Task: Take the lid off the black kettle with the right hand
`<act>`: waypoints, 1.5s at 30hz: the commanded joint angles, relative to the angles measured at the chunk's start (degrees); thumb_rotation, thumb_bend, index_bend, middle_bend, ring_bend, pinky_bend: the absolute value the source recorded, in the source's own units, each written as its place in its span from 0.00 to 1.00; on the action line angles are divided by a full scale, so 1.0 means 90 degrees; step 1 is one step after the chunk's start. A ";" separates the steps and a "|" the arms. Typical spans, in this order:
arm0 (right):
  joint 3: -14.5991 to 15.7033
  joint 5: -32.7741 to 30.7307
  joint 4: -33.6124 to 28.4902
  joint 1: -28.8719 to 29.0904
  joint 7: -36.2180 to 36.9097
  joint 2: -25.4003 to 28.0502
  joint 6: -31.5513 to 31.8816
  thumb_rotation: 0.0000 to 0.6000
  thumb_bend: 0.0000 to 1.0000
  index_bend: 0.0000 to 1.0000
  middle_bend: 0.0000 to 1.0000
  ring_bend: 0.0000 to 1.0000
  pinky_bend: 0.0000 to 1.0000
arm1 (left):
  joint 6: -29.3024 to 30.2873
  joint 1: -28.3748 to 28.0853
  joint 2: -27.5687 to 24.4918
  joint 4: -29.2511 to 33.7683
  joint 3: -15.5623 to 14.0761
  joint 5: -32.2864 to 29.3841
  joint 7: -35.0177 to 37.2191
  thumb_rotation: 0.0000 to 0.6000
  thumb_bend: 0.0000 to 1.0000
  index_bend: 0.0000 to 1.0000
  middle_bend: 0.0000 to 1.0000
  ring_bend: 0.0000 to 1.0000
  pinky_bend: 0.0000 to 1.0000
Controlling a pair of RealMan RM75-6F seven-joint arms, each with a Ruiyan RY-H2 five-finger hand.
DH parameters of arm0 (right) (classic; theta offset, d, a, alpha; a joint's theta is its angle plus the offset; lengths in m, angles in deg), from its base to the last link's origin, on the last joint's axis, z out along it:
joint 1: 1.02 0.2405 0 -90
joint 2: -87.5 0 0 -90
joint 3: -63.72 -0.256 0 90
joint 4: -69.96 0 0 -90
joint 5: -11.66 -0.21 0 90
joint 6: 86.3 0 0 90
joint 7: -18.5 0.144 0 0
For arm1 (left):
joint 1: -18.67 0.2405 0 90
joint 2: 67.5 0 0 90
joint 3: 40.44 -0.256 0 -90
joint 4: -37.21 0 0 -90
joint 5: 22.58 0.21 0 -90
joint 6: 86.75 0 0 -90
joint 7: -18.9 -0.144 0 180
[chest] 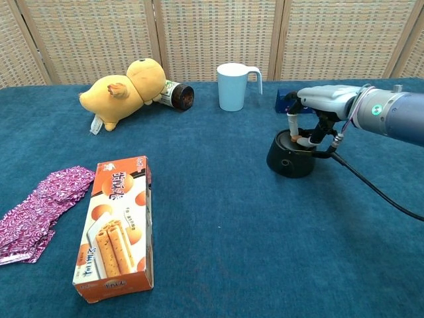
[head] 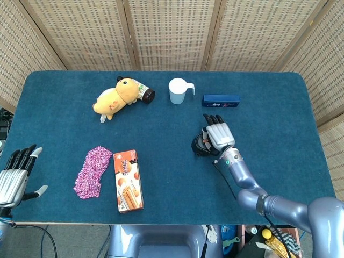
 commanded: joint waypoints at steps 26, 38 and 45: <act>0.0519 0.1903 -0.3087 -0.0722 0.0179 0.1622 0.1052 1.00 0.55 0.64 0.08 0.00 0.00 | 0.0220 0.0086 -0.0105 0.0089 -0.0085 0.0290 0.0160 1.00 0.21 0.00 0.00 0.00 0.00; 0.1590 0.3527 -0.2415 -0.1225 0.0190 0.1084 0.1161 1.00 0.55 0.64 0.07 0.00 0.00 | 0.0440 0.0193 -0.0127 0.0187 -0.0192 0.0588 0.0108 1.00 0.21 0.00 0.00 0.00 0.00; 0.1590 0.3680 -0.2183 -0.1296 0.0251 0.0984 0.1138 1.00 0.51 0.40 0.02 0.00 0.00 | 0.0397 0.0177 -0.0124 0.0167 -0.0177 0.0557 0.0122 1.00 0.21 0.00 0.00 0.00 0.00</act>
